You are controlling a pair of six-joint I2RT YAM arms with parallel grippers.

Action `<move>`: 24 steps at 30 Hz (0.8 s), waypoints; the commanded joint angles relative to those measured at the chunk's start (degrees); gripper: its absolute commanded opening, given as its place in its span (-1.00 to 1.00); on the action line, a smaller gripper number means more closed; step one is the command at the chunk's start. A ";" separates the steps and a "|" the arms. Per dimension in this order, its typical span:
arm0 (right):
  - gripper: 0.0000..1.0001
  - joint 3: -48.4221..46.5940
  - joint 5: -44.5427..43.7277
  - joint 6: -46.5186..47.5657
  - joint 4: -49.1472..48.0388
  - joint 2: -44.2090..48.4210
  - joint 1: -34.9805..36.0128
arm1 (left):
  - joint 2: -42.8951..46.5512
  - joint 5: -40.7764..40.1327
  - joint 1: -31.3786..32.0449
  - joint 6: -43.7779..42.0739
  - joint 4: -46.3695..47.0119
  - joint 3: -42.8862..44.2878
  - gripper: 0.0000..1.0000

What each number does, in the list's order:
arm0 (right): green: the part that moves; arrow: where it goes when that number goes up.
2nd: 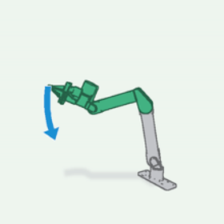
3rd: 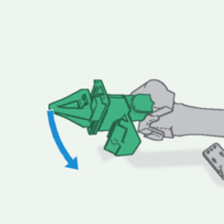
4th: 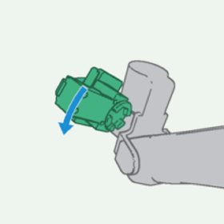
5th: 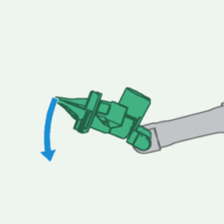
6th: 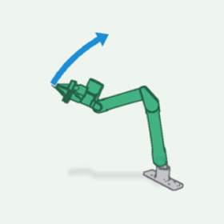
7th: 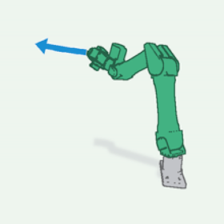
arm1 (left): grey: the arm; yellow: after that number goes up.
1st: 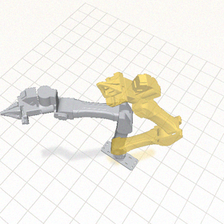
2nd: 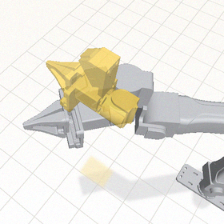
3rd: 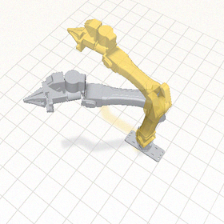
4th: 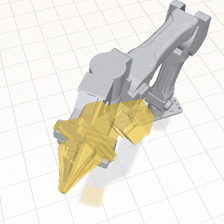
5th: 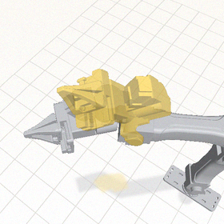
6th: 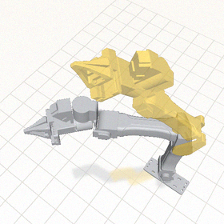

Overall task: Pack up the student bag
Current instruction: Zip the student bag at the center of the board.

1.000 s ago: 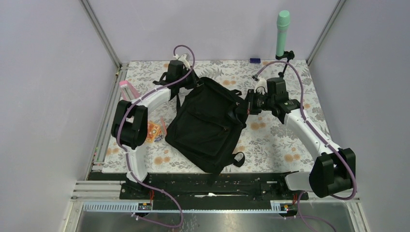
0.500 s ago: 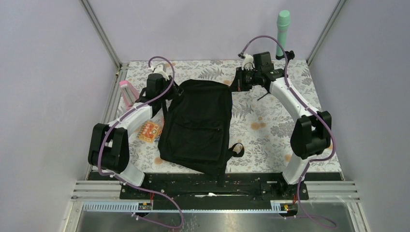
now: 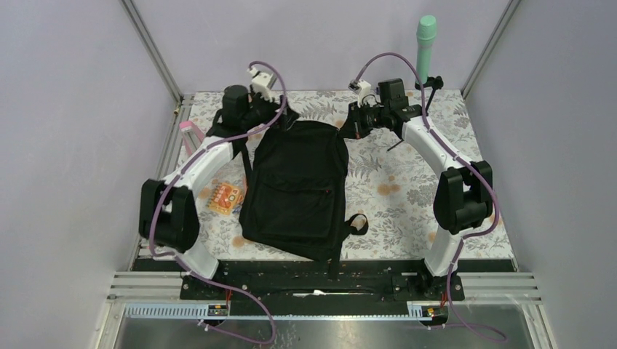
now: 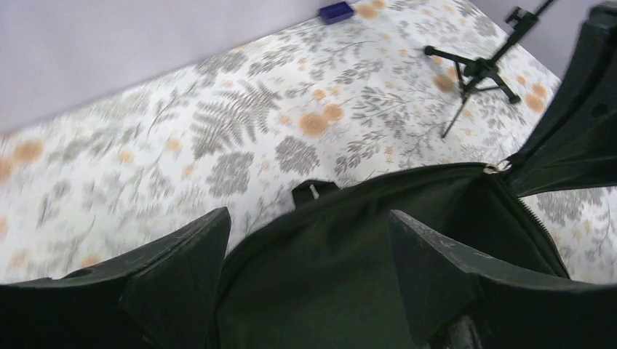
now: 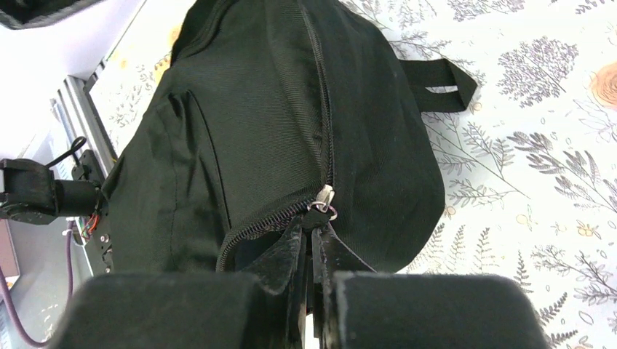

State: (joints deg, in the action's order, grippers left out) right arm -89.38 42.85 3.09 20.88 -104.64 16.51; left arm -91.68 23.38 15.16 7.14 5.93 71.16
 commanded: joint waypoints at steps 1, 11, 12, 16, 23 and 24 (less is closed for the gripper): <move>-1.00 -2.99 6.70 1.67 -6.76 1.24 0.19 | -7.27 12.53 2.42 -12.65 0.97 8.84 0.64; -1.00 -3.38 7.33 1.67 -6.68 0.57 0.18 | -22.56 16.19 7.61 -19.60 -14.34 28.58 0.64; -1.00 -3.42 7.33 1.65 -6.72 0.58 0.19 | -22.90 16.58 7.73 -19.27 -14.37 28.86 0.64; -1.00 -3.58 7.50 1.56 -6.79 0.51 0.19 | -23.47 18.64 7.91 -18.32 -14.26 28.76 0.66; -1.00 -3.49 7.43 1.01 -6.77 0.02 0.19 | -24.00 20.48 7.96 -17.32 -14.90 27.50 0.72; -1.00 -3.39 7.42 1.07 -6.74 0.05 0.19 | -23.75 20.79 7.99 -17.37 -14.82 26.98 0.74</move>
State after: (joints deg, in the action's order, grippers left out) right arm -89.41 46.96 3.81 19.92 -105.19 16.51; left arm -115.59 39.55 22.76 -9.85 -8.47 97.38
